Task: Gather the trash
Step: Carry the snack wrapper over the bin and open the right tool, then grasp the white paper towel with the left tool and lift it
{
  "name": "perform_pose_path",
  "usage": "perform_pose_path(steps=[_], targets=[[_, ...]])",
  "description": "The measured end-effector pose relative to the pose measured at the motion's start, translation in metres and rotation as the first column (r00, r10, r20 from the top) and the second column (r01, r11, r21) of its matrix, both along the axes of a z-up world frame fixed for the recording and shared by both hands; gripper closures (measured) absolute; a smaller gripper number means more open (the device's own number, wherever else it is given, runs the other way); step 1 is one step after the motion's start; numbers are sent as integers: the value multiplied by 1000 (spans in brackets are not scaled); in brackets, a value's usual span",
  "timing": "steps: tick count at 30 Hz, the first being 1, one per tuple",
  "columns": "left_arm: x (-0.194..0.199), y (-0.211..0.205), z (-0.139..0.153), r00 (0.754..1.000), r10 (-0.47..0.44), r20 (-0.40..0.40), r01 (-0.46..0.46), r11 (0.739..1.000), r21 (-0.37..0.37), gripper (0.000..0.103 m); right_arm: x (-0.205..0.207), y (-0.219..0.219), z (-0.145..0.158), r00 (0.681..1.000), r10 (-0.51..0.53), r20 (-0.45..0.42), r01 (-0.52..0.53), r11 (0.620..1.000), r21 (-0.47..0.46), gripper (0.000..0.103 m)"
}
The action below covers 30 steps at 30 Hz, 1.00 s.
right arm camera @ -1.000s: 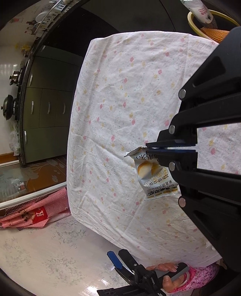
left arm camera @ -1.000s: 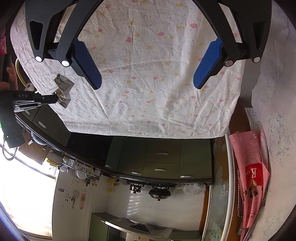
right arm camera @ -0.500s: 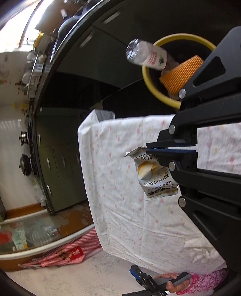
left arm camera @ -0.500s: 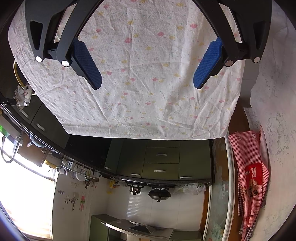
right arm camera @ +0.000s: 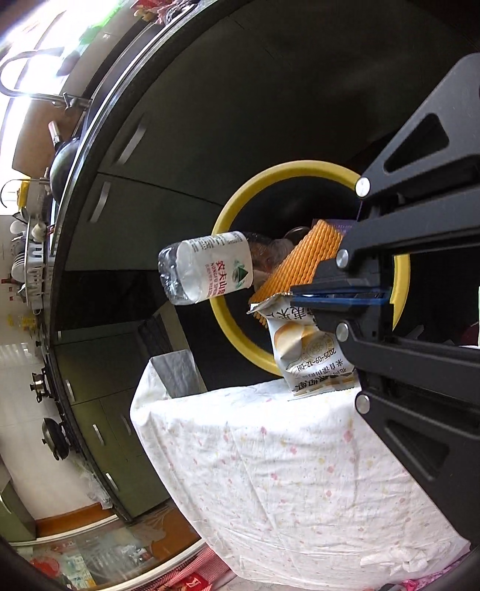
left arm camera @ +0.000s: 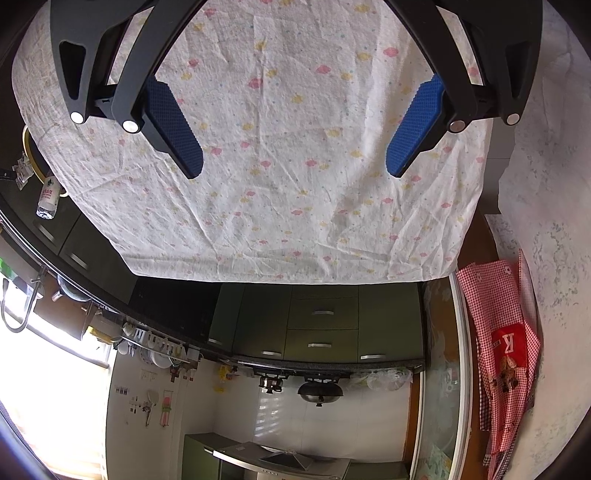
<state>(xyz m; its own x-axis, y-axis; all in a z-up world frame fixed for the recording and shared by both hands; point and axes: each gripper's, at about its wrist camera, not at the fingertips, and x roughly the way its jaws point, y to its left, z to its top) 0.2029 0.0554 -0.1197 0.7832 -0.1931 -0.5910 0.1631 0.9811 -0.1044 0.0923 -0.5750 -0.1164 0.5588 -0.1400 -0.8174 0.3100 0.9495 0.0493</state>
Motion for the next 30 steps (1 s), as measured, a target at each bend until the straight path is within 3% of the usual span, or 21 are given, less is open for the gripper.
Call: perform_pose_path(steps=[7, 9, 12, 22, 26, 30], targets=[[-1, -1, 0, 1000, -6, 4, 6, 1000, 2, 5, -3, -18, -14, 997, -63, -36, 63, 998, 9, 97], [-1, -2, 0, 1000, -7, 4, 7, 1000, 2, 5, -6, -19, -14, 997, -73, -28, 73, 997, 20, 91], [-1, -3, 0, 1000, -11, 0, 11, 1000, 5, 5, -13, -15, -9, 997, -74, -5, 74, 997, 36, 90], [0, -16, 0, 998, -62, -14, 63, 998, 16, 5, -43, 27, -2, 999, -16, 49, 12, 997, 71, 82], [-10, -28, 13, 995, -102, -11, 102, 995, 24, 5, -50, 36, 6, 996, 4, 85, -11, 997, 75, 75], [-34, -46, 32, 987, -160, 5, 159, 984, 81, 5, -52, 41, 10, 993, 28, 115, -36, 997, 73, 74]])
